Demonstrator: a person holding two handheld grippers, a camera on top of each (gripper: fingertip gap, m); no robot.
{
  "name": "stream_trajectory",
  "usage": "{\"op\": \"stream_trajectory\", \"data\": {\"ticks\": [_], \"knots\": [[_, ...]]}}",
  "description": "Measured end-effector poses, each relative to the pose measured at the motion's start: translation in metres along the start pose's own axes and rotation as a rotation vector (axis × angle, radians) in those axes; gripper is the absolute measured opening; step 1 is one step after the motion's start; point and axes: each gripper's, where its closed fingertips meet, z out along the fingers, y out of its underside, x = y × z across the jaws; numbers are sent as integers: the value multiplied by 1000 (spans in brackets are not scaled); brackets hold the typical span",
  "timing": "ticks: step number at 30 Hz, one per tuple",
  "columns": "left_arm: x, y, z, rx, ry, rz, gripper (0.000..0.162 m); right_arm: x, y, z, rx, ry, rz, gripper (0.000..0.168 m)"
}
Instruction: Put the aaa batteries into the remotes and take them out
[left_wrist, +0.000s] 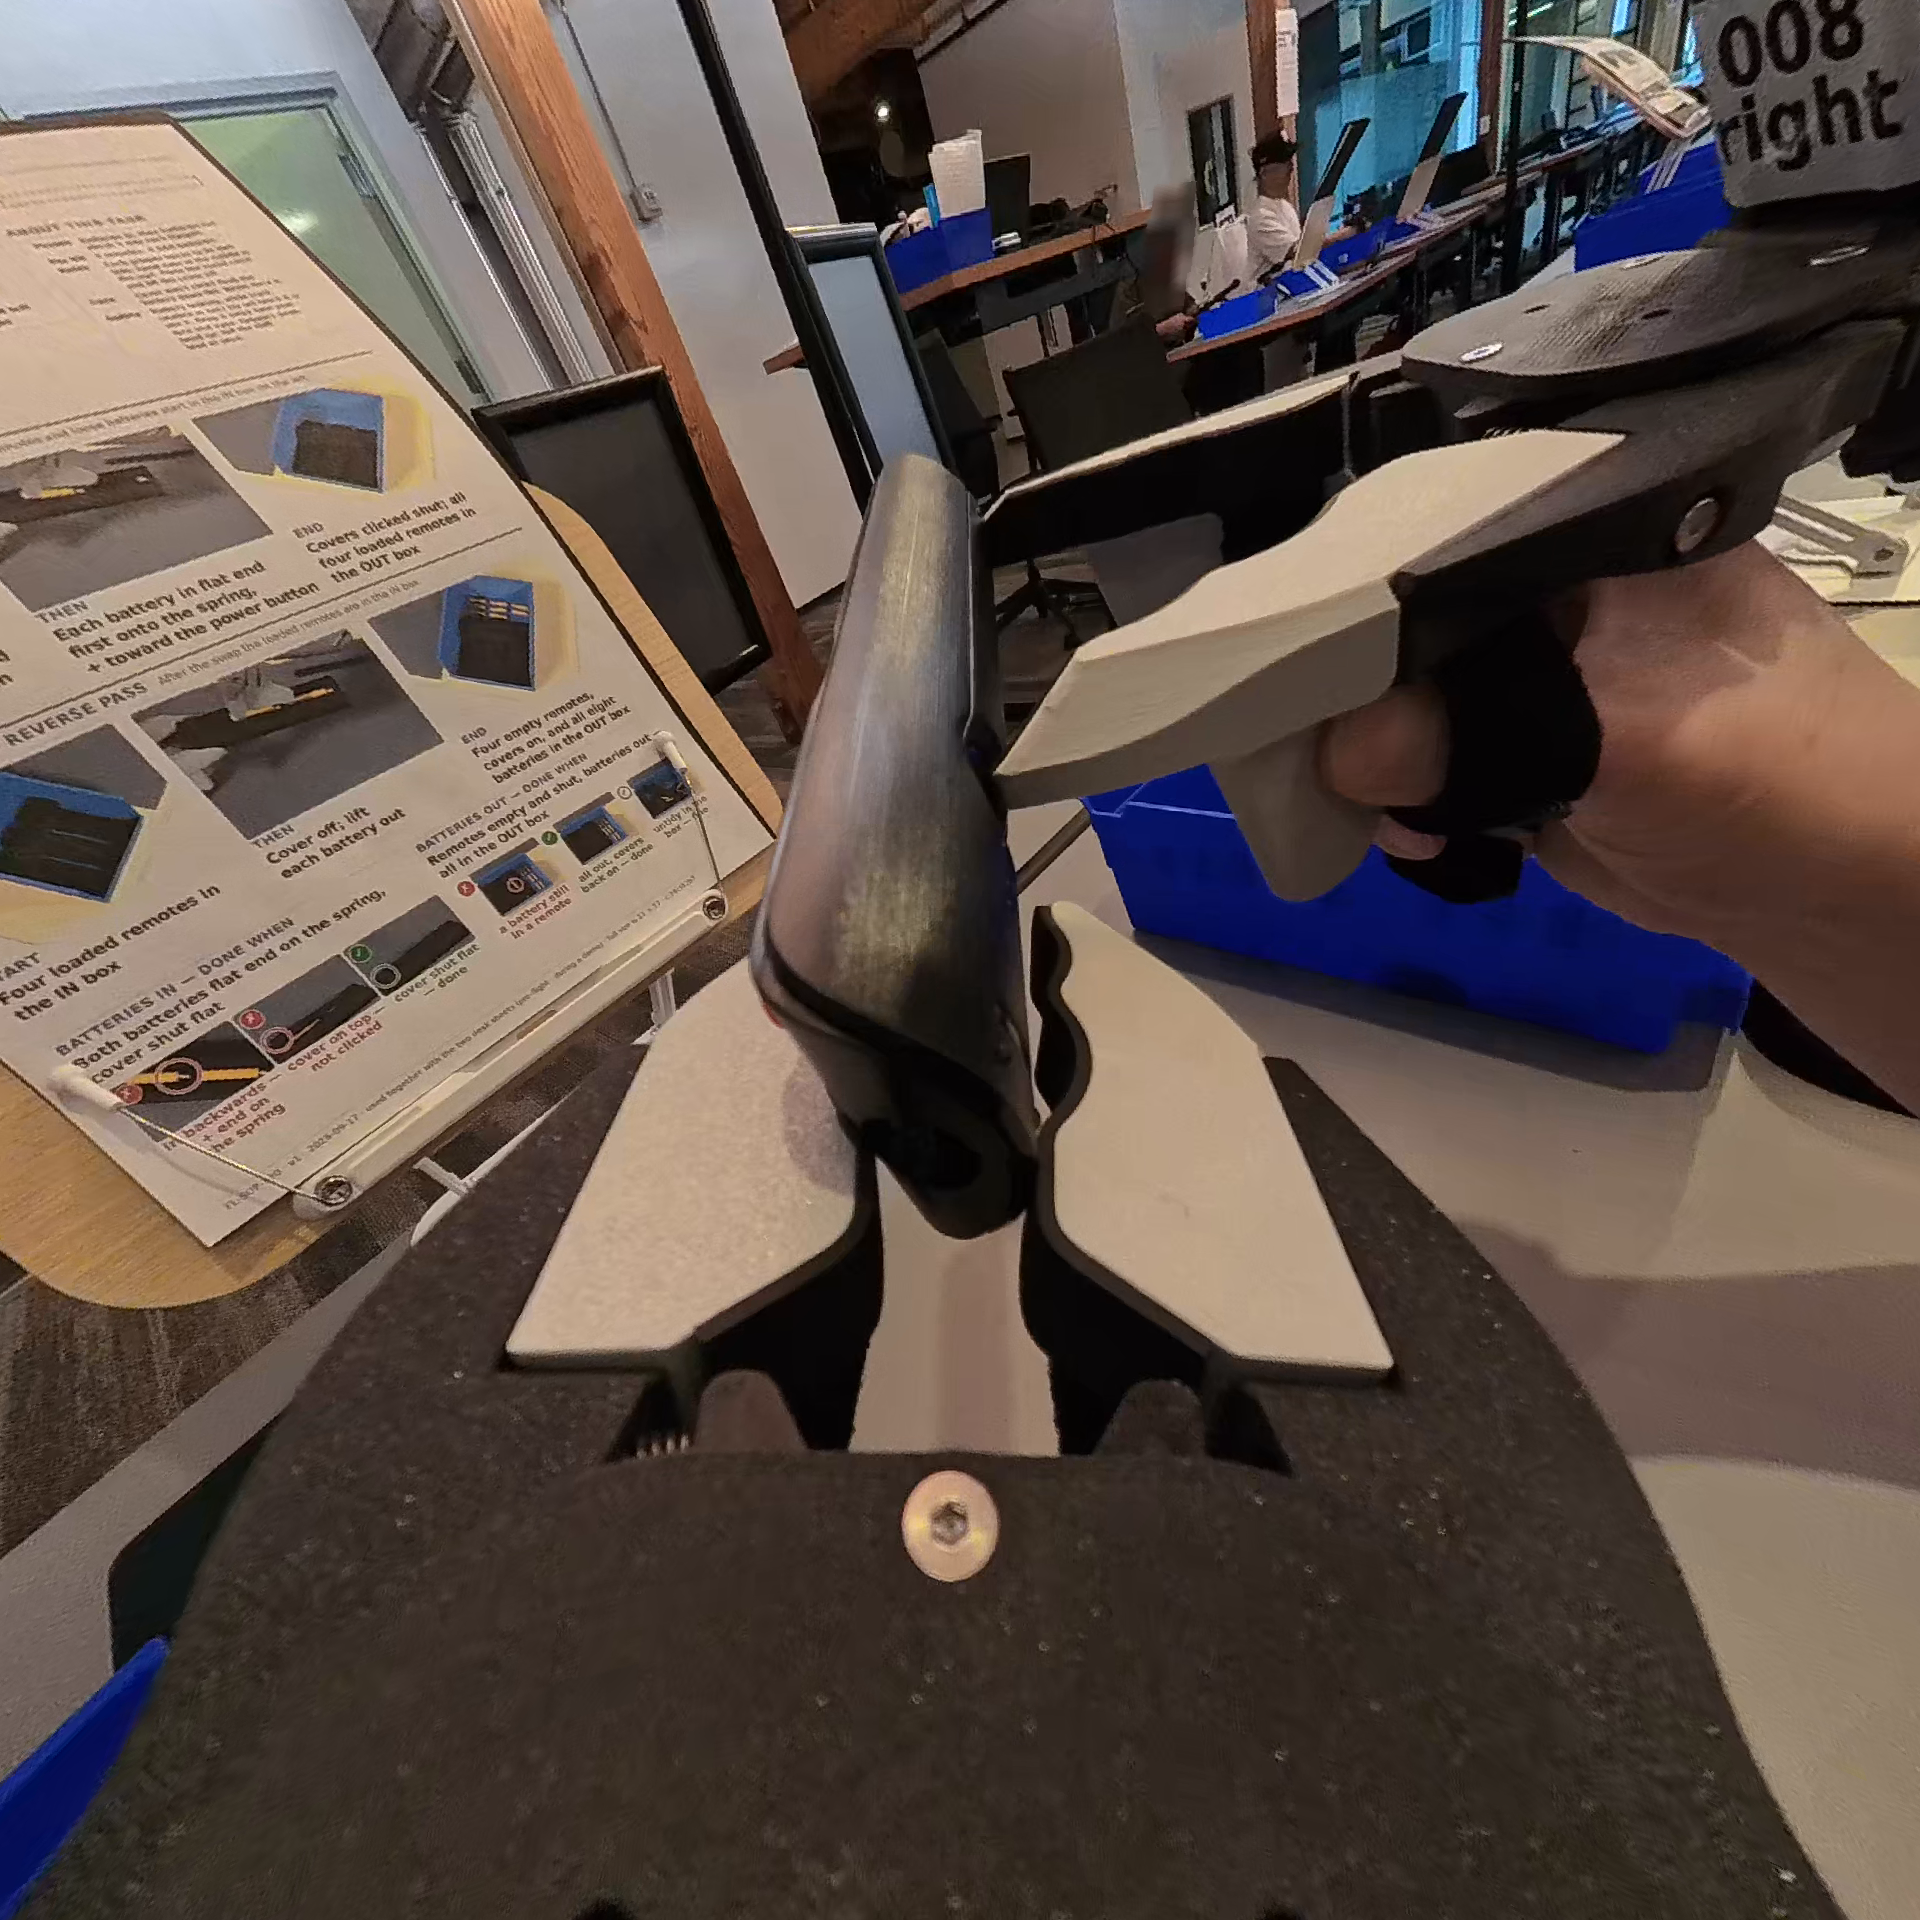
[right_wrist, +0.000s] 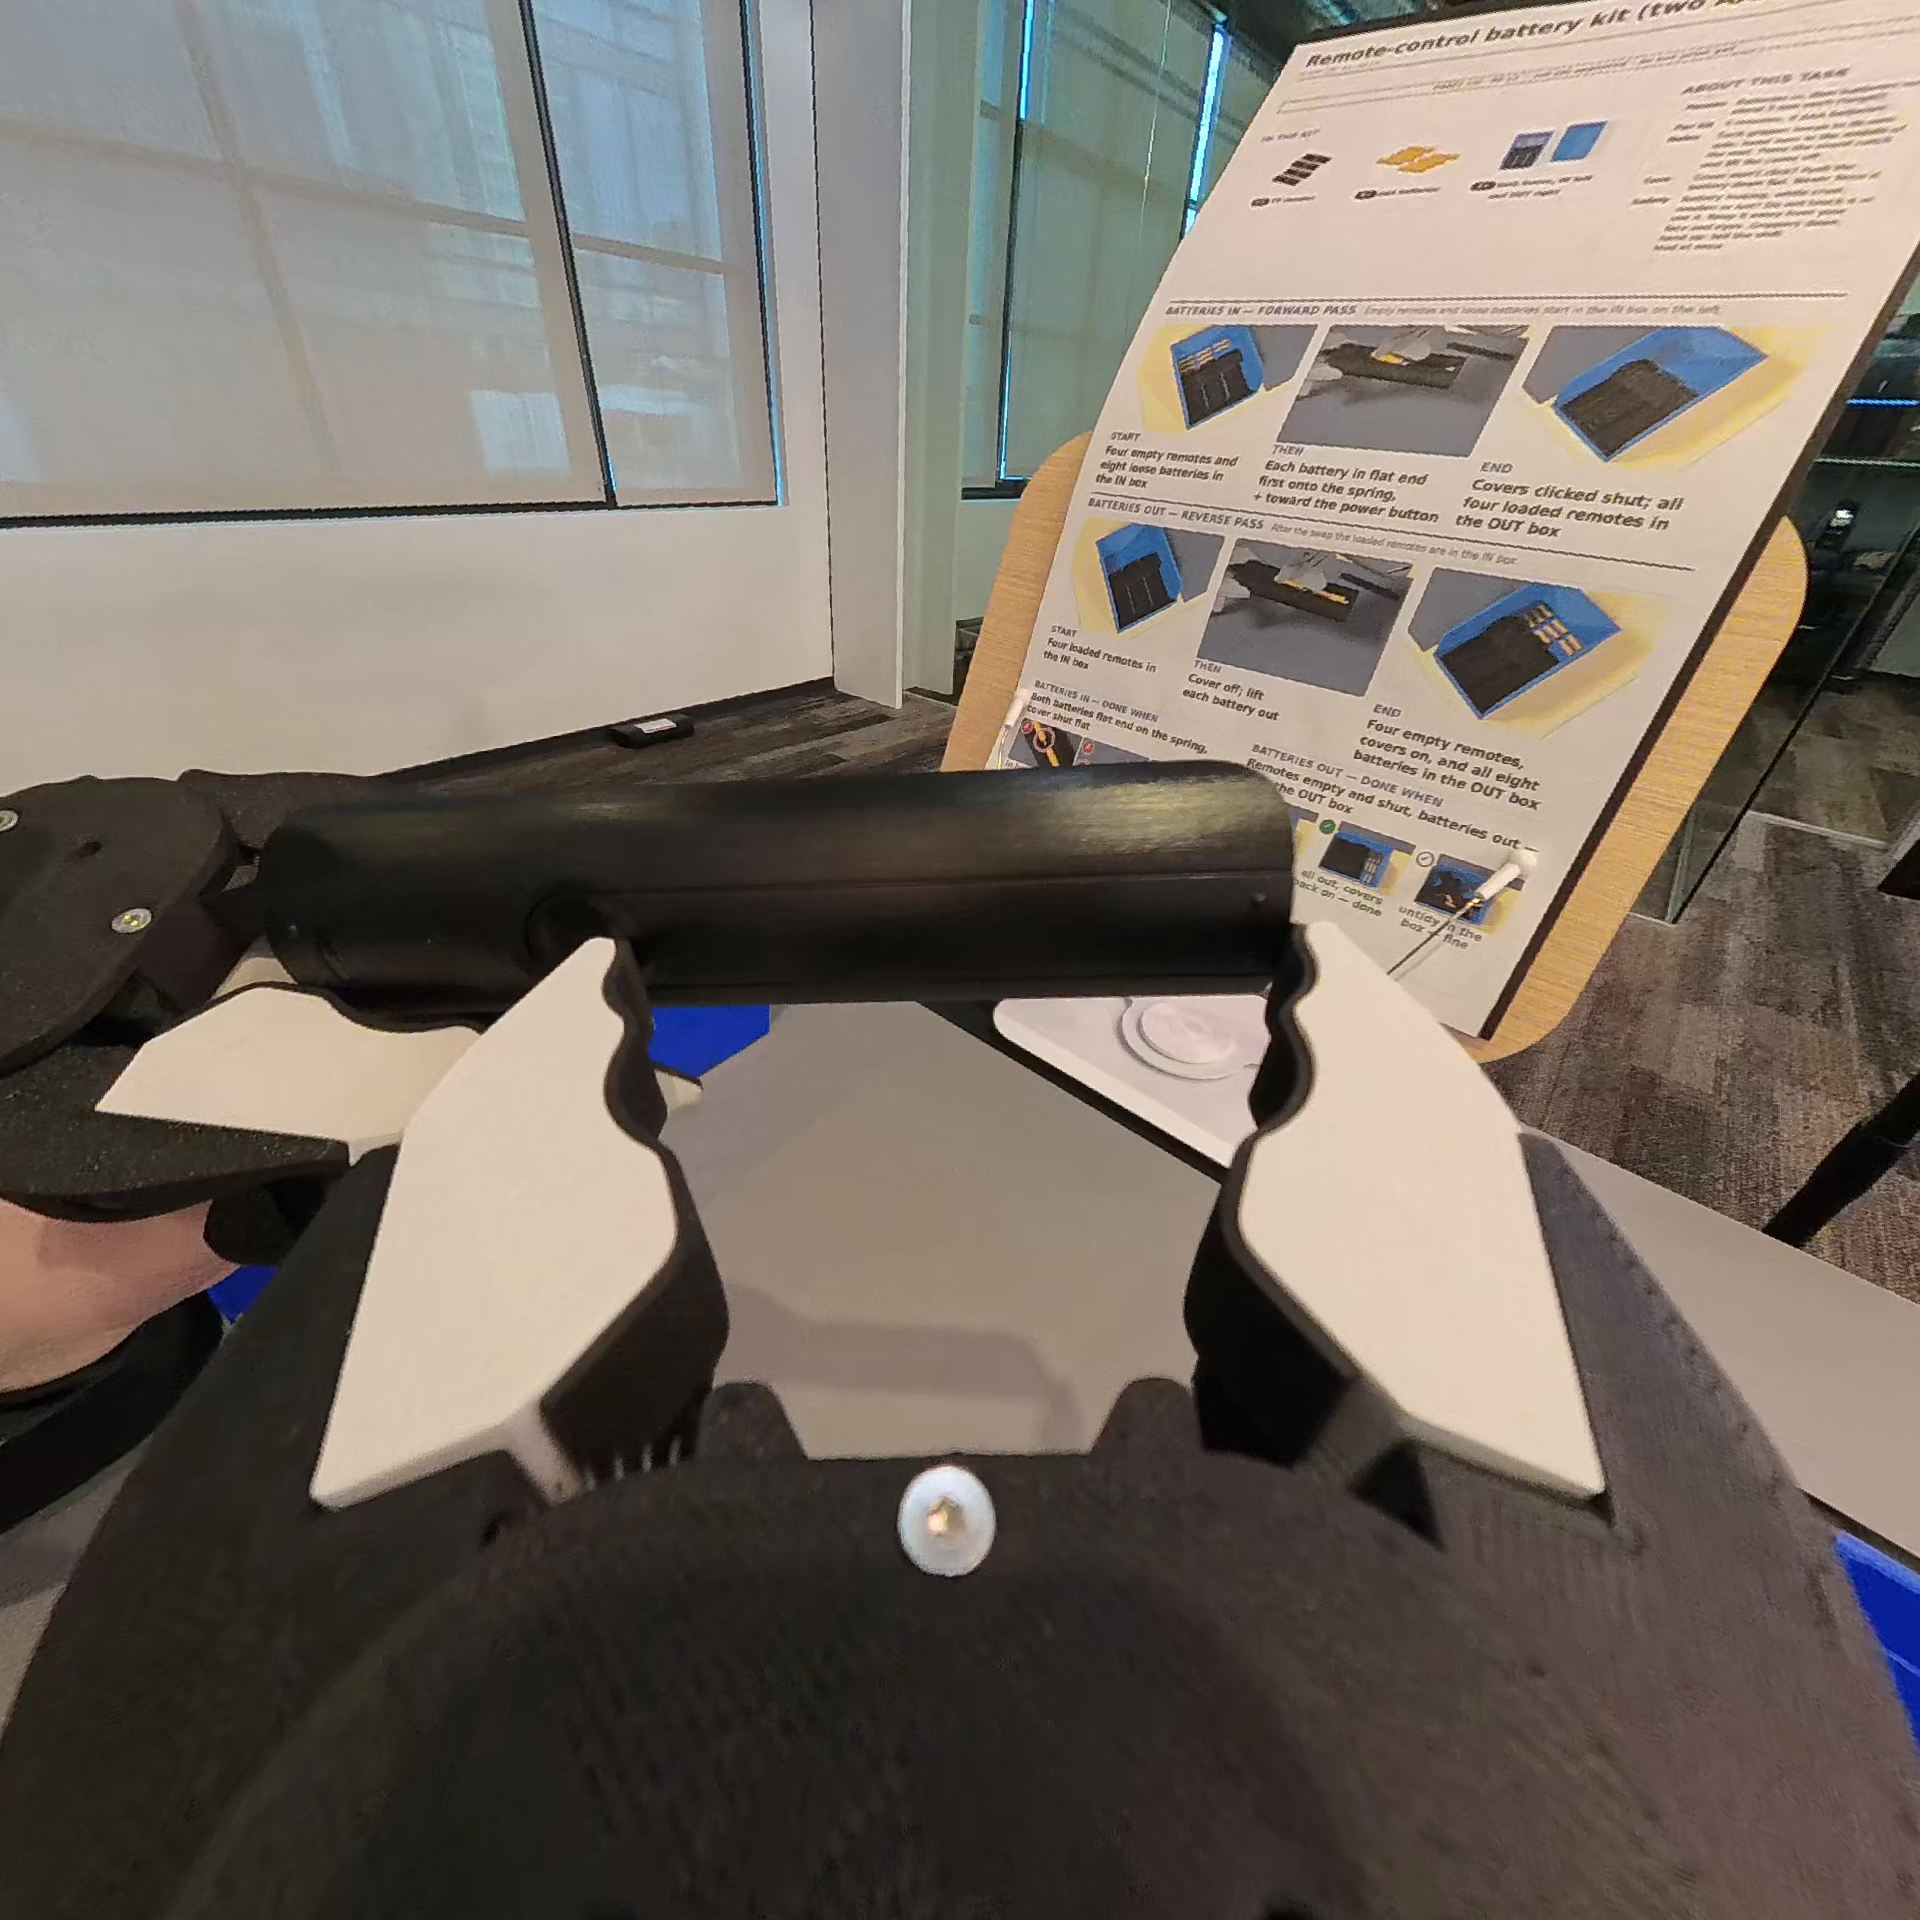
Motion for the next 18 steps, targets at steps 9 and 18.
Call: {"op": "stream_trajectory", "data": {"ticks": [9, 18], "knots": [[-4, -3, -2, 9, -19, -11, 27, -2, 2, 5, 7, -25, 12, 117], [-3, -1, -2, -18, -14, -15, 28, 0, 5, 5, -19, -46, 86, 115]]}}
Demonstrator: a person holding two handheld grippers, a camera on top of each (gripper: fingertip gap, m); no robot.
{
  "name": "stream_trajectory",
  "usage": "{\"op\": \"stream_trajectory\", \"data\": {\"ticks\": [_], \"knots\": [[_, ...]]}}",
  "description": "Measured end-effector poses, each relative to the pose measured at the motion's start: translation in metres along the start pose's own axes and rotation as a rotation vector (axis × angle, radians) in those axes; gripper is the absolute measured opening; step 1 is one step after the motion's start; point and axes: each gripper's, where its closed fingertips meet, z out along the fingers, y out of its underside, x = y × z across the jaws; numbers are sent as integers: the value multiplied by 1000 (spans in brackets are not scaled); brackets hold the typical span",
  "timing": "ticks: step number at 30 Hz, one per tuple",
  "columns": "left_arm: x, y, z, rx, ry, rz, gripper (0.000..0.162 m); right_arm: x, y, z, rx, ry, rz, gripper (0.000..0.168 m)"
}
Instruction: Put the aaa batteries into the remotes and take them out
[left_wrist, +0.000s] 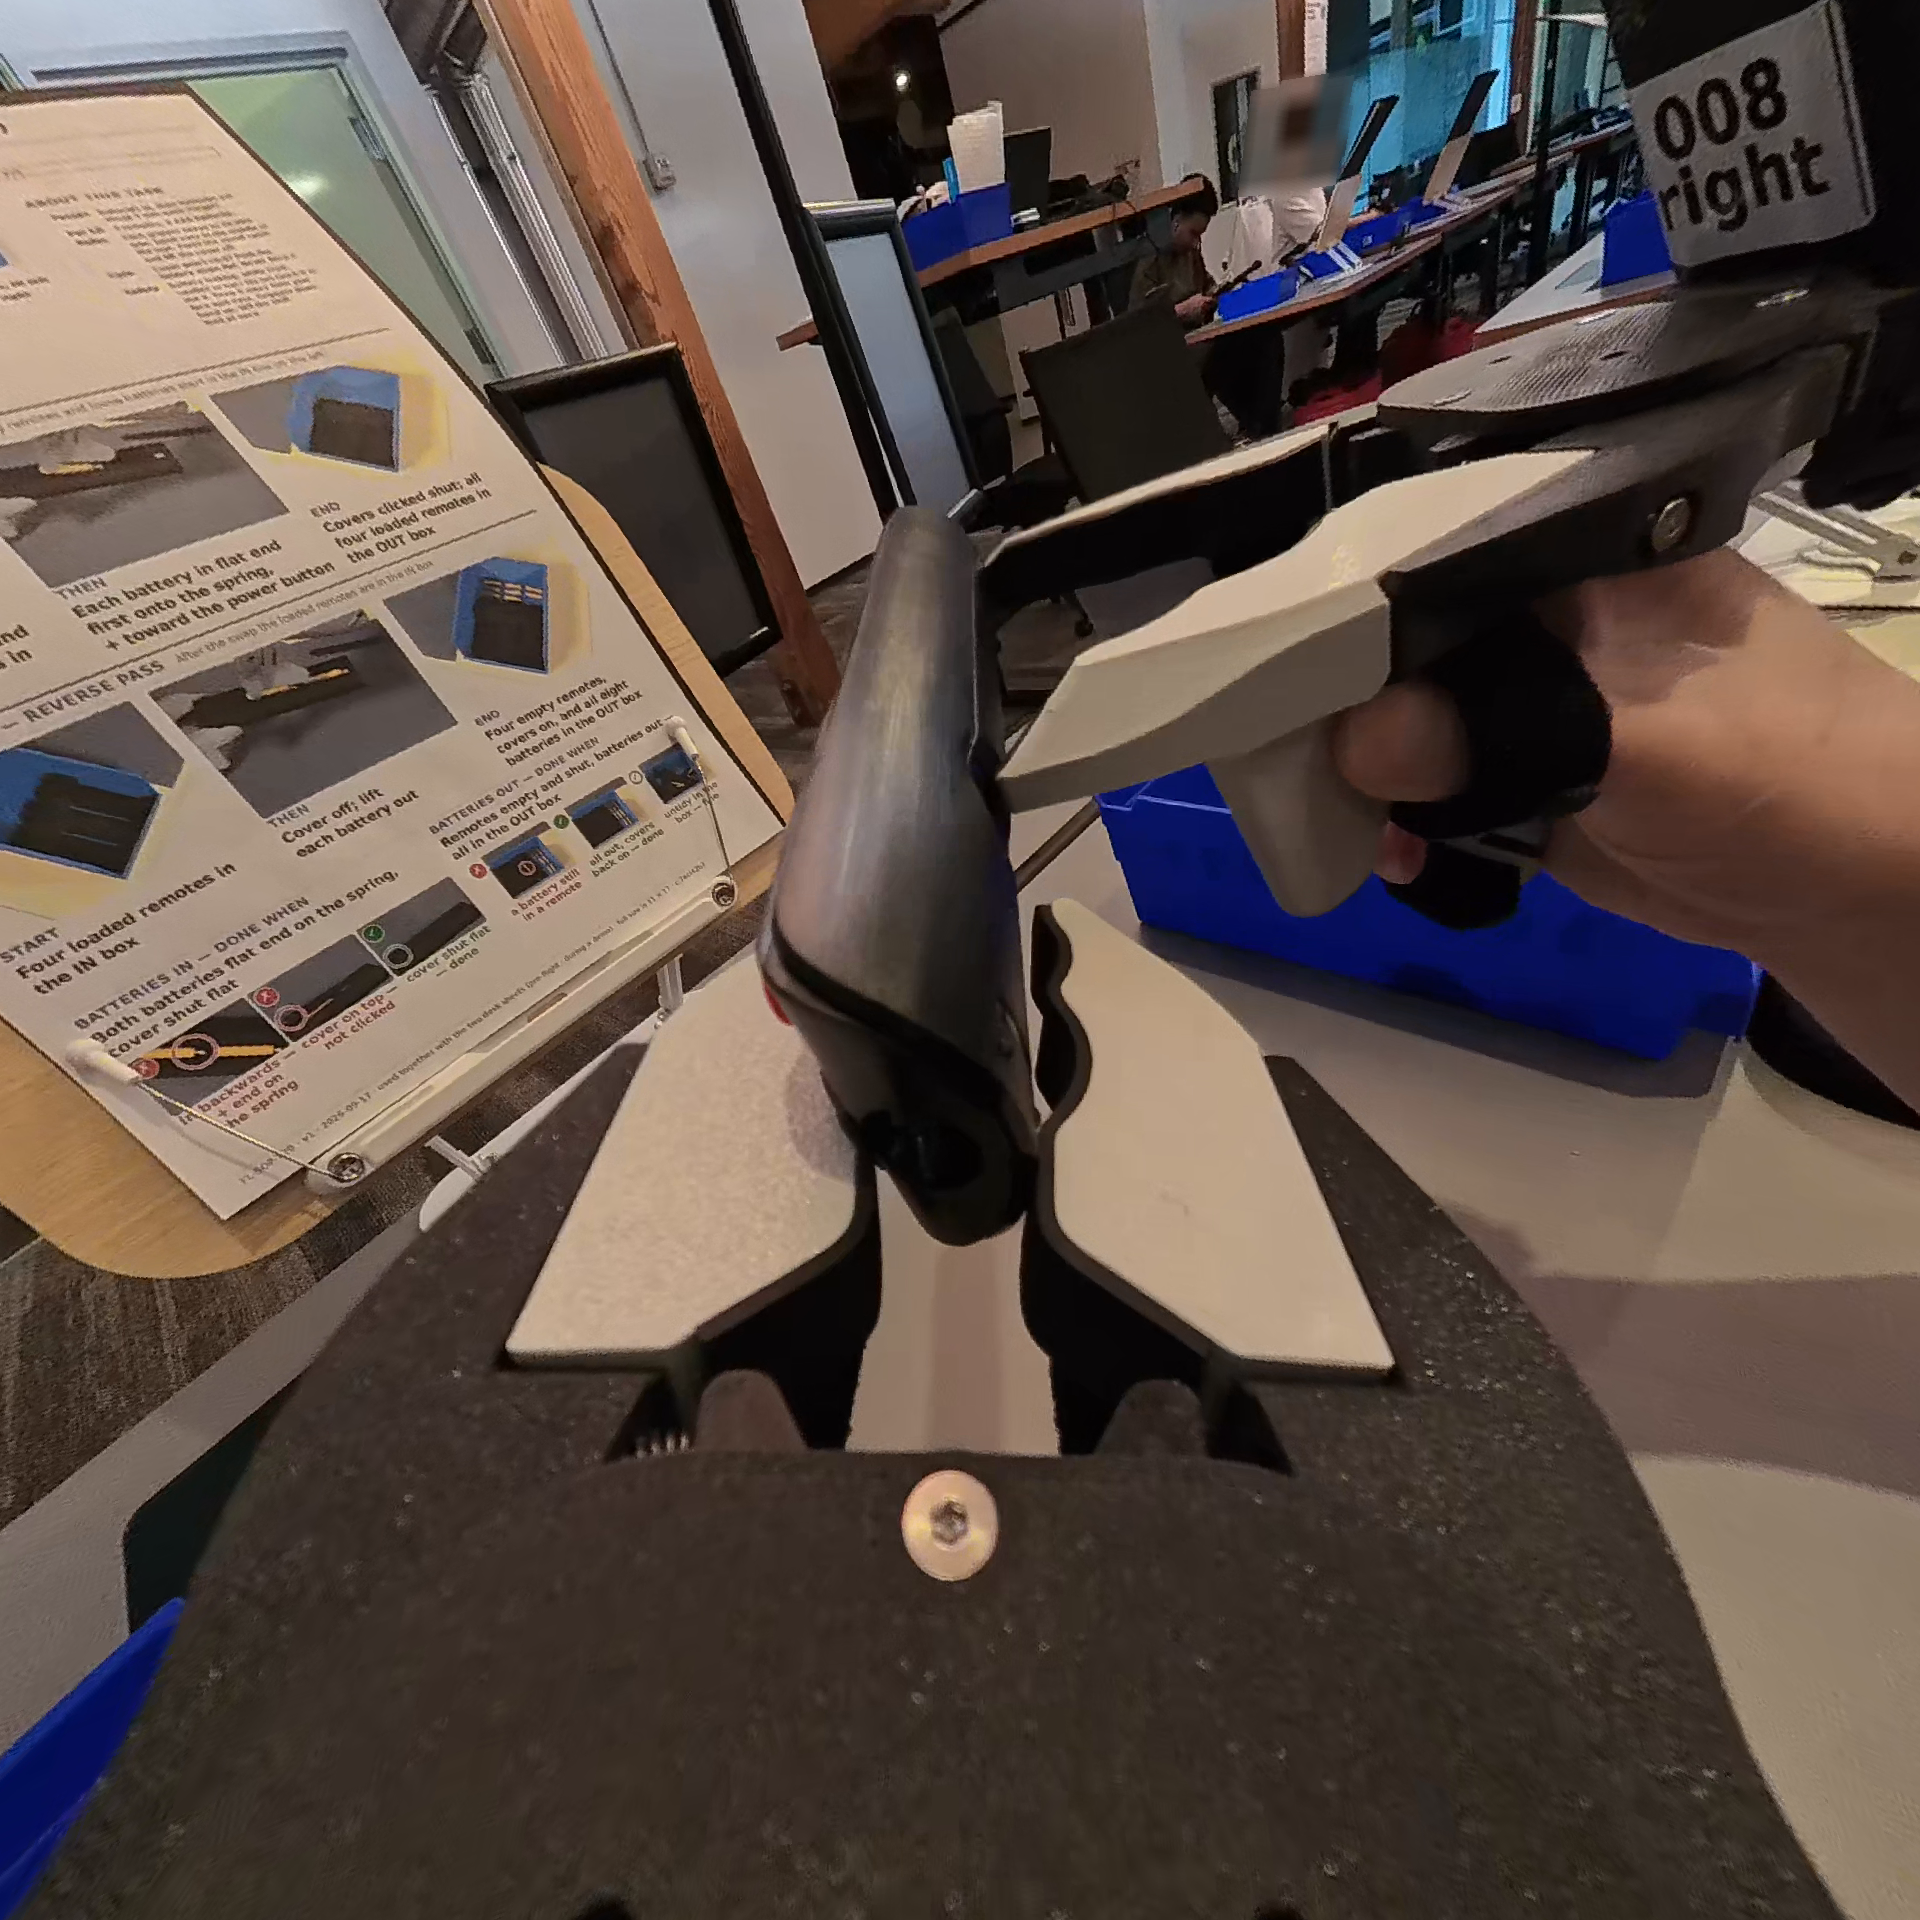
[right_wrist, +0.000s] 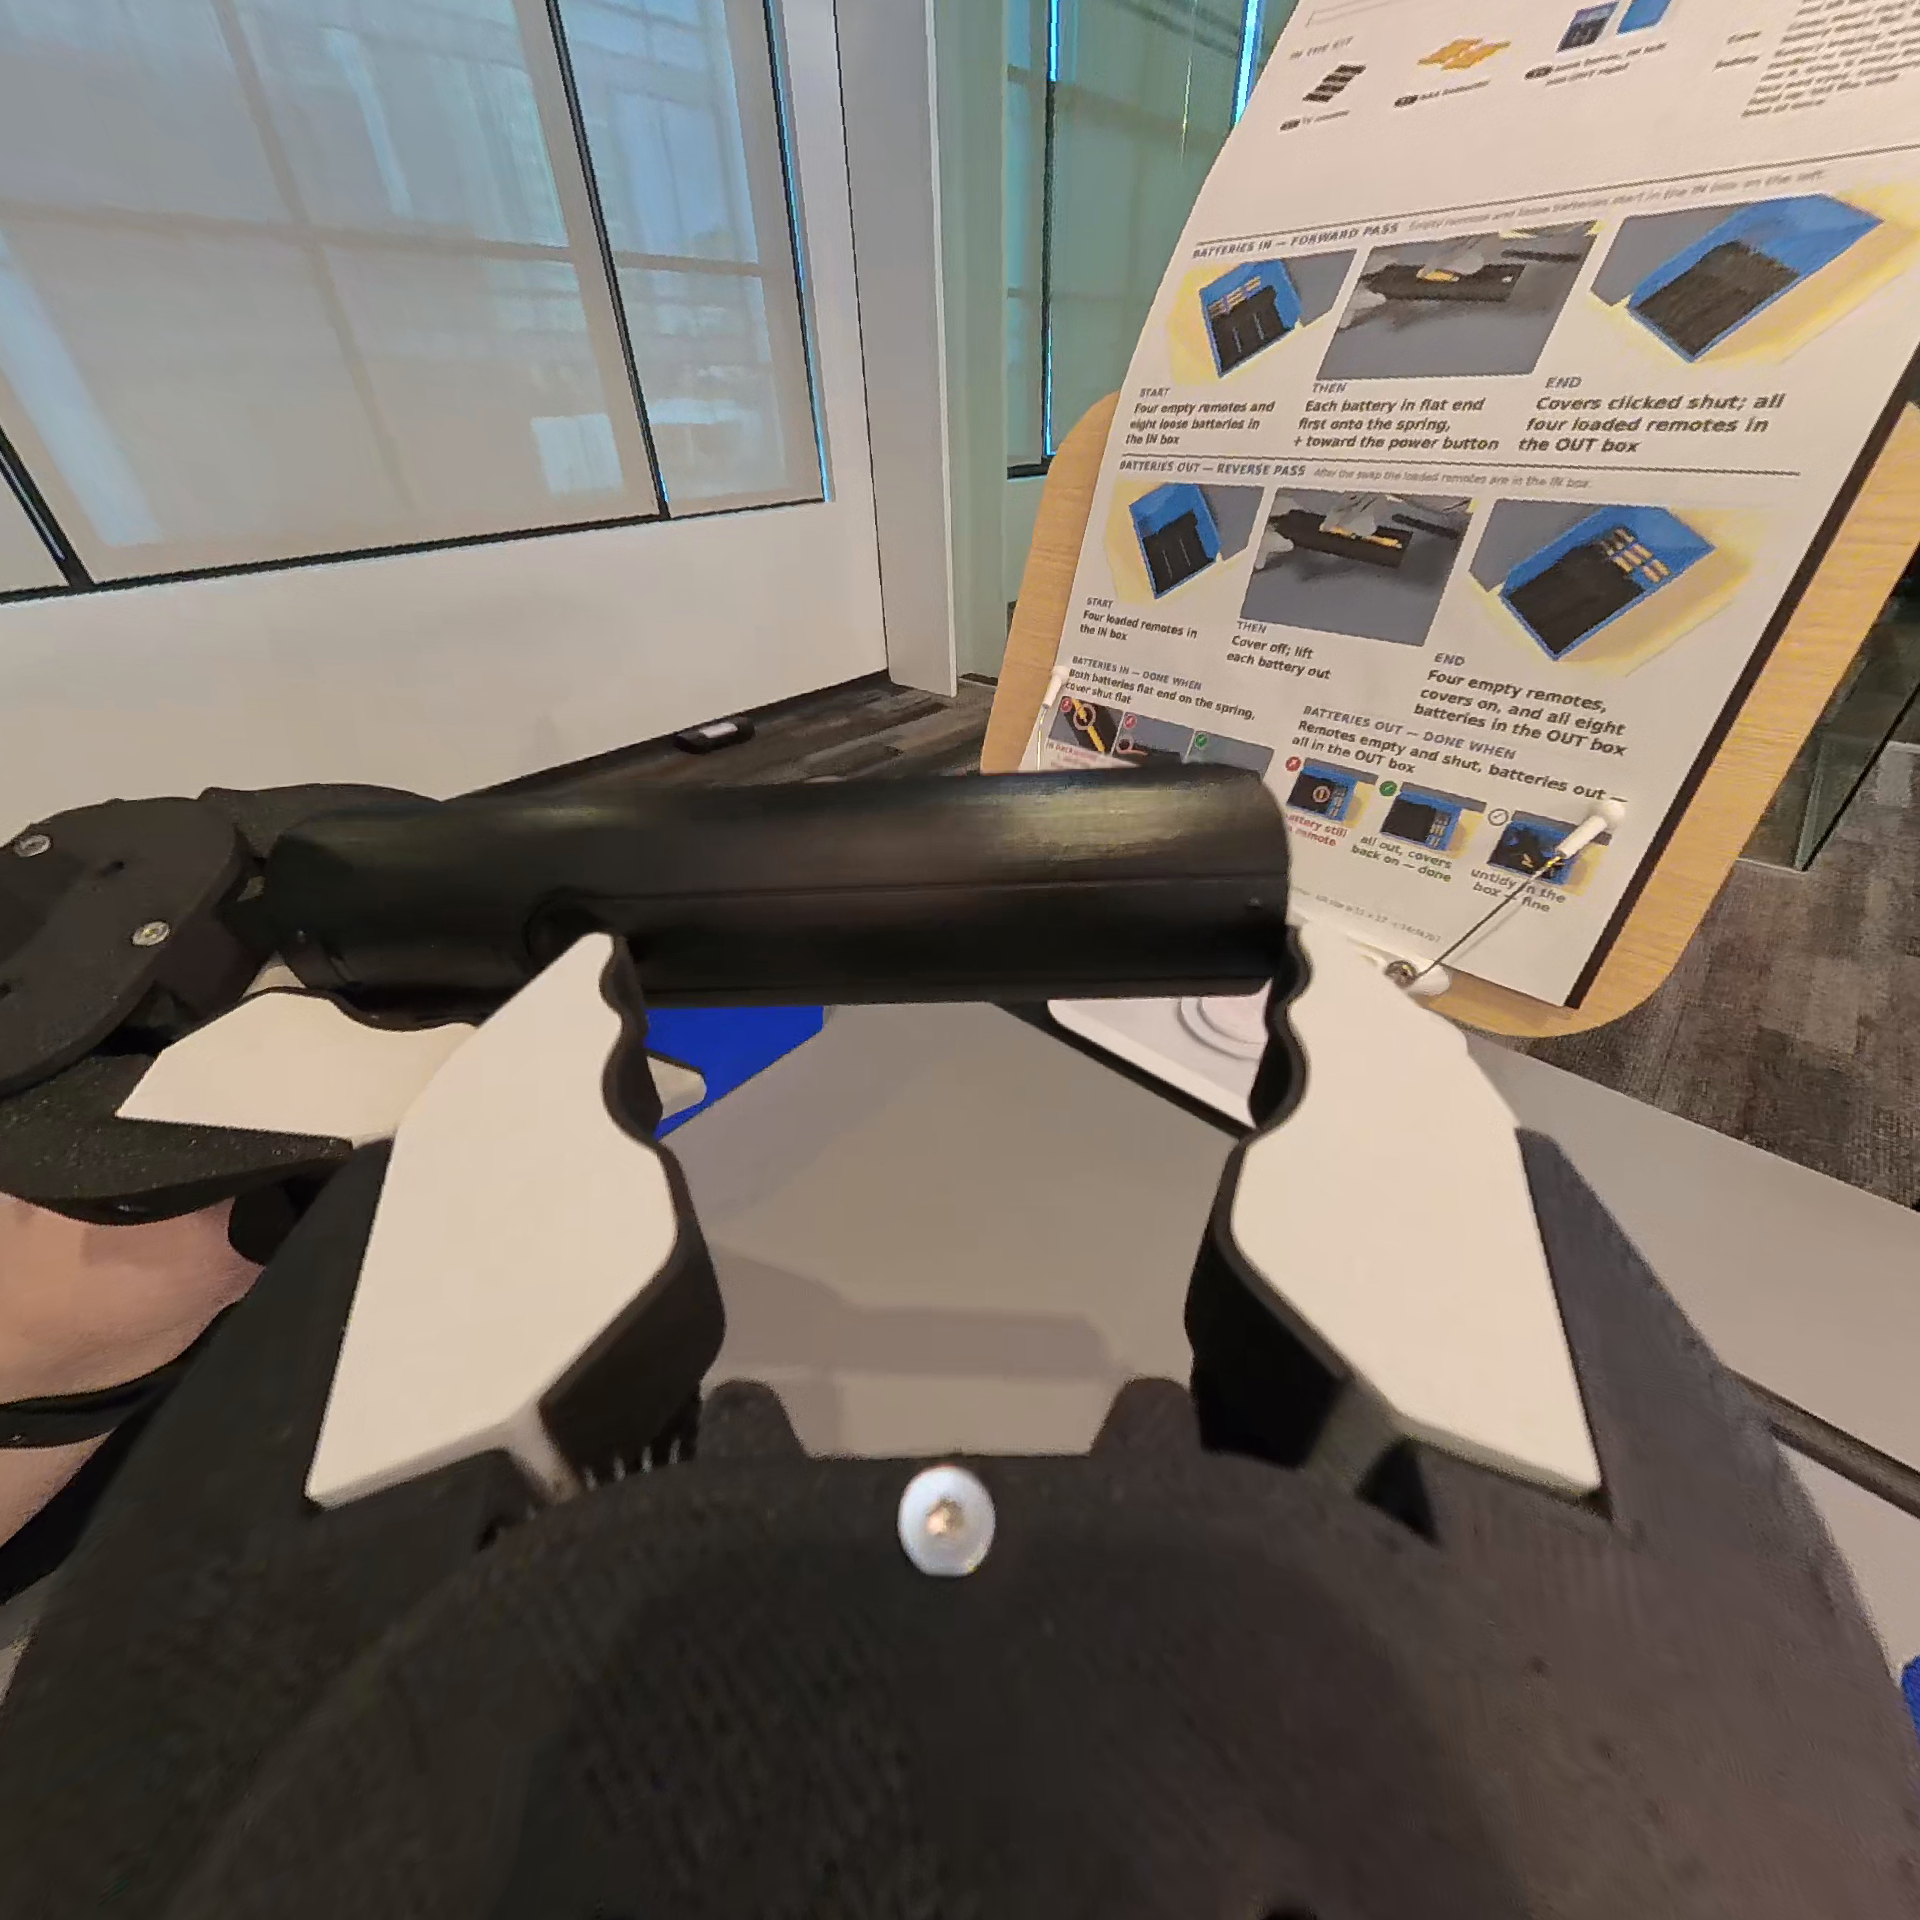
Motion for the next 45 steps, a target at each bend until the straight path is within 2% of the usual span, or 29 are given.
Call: {"op": "stream_trajectory", "data": {"ticks": [11, 28, 29, 30, 31, 32, 34, 38, 42, 45], "knots": [[4, 2, 2, -10, 20, 0, 27, 2, -3, -3, 27, 30, -42, 116], [10, -8, -1, 65, 33, 19, 27, -1, -18, -15, 83, 29, -117, 111], [9, -9, -2, 68, 32, 14, 27, 1, -21, -18, 98, 31, -115, 109], [10, -12, -5, 96, 59, -3, 26, 6, -27, -26, 148, 36, -110, 93], [14, -16, -7, 113, 94, -24, 27, 11, -35, -36, 221, 30, -106, 67], [17, -19, -6, 113, 85, 0, 27, 12, -42, -42, 270, 9, -117, 55], [17, -21, -5, 102, 18, 88, 27, 11, -46, -46, 264, -28, -137, 56], [11, -33, -12, 200, 33, -21, 26, 0, -44, -38, 235, -116, -68, 73], [3, -34, -17, 212, 75, -112, 25, -3, -42, -35, 235, -114, -73, 70], [4, -29, -14, 167, 92, -92, 26, 0, -41, -35, 214, -49, -113, 70]]}}
